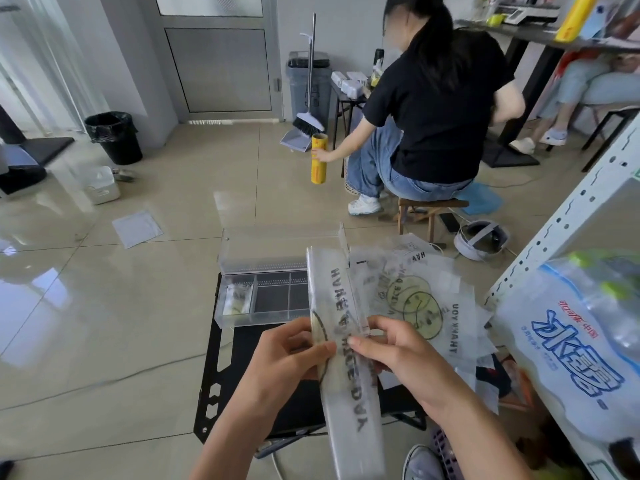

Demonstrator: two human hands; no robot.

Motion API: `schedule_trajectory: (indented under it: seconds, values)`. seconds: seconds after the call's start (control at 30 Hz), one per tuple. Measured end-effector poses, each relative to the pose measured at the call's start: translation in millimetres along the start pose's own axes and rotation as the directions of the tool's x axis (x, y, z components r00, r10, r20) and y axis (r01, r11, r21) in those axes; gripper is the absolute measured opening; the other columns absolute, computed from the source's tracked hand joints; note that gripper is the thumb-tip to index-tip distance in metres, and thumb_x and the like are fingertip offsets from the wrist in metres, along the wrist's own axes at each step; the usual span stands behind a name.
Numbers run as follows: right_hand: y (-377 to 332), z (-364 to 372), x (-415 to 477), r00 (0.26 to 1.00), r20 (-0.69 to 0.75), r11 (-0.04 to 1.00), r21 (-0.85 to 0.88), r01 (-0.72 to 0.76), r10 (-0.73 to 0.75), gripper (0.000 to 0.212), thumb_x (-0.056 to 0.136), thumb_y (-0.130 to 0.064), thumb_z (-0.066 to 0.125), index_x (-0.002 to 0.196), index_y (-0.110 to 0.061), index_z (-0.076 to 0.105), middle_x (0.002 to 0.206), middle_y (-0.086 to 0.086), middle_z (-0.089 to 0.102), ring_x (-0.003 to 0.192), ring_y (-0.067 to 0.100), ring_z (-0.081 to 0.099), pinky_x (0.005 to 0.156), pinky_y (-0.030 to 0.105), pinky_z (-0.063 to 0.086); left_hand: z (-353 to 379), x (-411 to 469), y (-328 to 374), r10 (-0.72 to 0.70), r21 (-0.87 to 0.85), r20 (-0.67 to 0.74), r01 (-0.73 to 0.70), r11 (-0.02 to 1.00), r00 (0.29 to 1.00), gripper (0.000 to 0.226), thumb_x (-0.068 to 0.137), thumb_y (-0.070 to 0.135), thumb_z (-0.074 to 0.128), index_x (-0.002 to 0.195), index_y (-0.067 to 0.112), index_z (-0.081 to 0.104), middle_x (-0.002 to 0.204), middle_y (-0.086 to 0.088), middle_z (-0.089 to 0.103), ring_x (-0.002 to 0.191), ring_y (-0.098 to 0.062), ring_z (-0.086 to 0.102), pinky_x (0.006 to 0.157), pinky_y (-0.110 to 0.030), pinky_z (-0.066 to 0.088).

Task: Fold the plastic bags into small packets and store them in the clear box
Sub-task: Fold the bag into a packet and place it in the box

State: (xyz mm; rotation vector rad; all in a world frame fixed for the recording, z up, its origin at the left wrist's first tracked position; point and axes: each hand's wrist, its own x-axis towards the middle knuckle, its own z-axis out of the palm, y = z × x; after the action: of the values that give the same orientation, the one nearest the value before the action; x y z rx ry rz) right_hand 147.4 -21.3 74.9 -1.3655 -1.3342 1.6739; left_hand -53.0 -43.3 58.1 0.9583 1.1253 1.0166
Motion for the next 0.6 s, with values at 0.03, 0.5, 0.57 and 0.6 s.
schedule_trajectory:
  seconds: [0.03,0.5,0.57,0.6]
  values:
    - [1.2,-1.5,0.1,1.0,0.002,1.0,0.009,-0.007,0.007,0.019,0.097,-0.02,0.07,0.115,-0.013,0.073,0.106,0.006,0.081,0.103,0.021,0.076,0.098,0.035,0.055,0.3,0.2,-0.2,-0.006,0.0,0.002,0.006,1.0,1.0,0.02,0.091,0.006,0.075,0.11,0.01,0.078,0.103,-0.019,0.078,0.095,-0.031,0.077,0.08,-0.034,0.062]
    - [8.5,-12.8,-1.5,0.999,-0.039,1.0,0.003,0.016,-0.016,0.021,0.096,-0.022,0.072,0.115,-0.016,0.077,0.107,0.0,0.079,0.086,0.004,0.063,0.073,0.023,0.046,7.5,-1.9,1.8,0.026,0.003,0.0,-0.026,1.0,1.0,0.016,0.096,0.008,0.068,0.11,0.001,0.07,0.103,-0.017,0.079,0.1,-0.033,0.076,0.087,-0.037,0.061]
    - [7.2,-13.7,-2.1,0.999,-0.035,1.0,0.004,0.017,-0.017,0.017,0.096,-0.021,0.072,0.111,-0.017,0.079,0.106,-0.003,0.08,0.086,0.002,0.065,0.076,0.024,0.046,8.1,-1.0,0.9,0.033,0.025,-0.032,-0.033,0.999,0.999,0.017,0.094,0.009,0.071,0.109,0.001,0.071,0.102,-0.015,0.08,0.098,-0.032,0.077,0.09,-0.041,0.061]
    - [6.7,-14.2,-2.3,0.999,-0.042,1.0,0.003,0.02,-0.019,0.016,0.095,-0.022,0.073,0.109,-0.018,0.079,0.105,-0.003,0.08,0.088,0.003,0.067,0.077,0.025,0.046,8.1,-0.6,0.1,0.035,0.027,-0.048,-0.034,0.999,0.998,0.017,0.093,0.009,0.073,0.109,0.002,0.072,0.102,-0.015,0.08,0.098,-0.031,0.077,0.091,-0.042,0.061]
